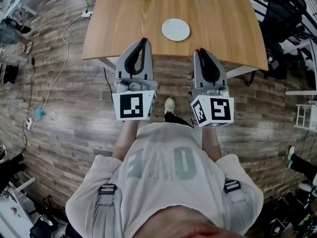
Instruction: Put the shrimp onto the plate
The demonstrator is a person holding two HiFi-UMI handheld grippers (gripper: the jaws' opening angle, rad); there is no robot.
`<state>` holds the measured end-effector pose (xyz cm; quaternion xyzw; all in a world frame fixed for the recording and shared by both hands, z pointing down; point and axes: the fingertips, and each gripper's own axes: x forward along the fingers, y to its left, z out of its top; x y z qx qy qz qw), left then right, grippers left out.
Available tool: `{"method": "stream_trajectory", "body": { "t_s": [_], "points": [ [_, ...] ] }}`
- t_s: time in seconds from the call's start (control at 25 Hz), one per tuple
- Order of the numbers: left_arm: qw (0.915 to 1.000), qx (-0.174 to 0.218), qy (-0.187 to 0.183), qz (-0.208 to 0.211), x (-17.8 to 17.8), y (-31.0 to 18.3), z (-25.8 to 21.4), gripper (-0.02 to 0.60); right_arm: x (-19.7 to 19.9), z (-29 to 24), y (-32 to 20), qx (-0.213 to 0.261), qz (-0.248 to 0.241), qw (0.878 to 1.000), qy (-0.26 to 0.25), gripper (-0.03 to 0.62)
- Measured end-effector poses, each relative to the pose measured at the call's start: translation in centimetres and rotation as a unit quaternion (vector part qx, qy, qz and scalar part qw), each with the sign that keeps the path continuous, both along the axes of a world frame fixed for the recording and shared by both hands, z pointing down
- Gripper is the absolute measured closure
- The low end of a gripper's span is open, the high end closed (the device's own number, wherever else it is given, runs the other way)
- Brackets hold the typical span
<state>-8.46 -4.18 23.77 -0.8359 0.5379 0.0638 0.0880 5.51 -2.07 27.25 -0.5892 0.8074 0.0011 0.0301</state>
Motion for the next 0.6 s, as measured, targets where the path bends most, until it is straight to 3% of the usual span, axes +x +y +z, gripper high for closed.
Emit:
{"method": "stream_trajectory", "body": {
  "t_s": [0.6],
  "points": [
    [0.9990,-0.035,-0.014,-0.026,5.5,-9.4,1.6,0.572,5.2,3.0,-9.6,-0.041,-0.026,0.999,0.016,0.532]
  ]
}}
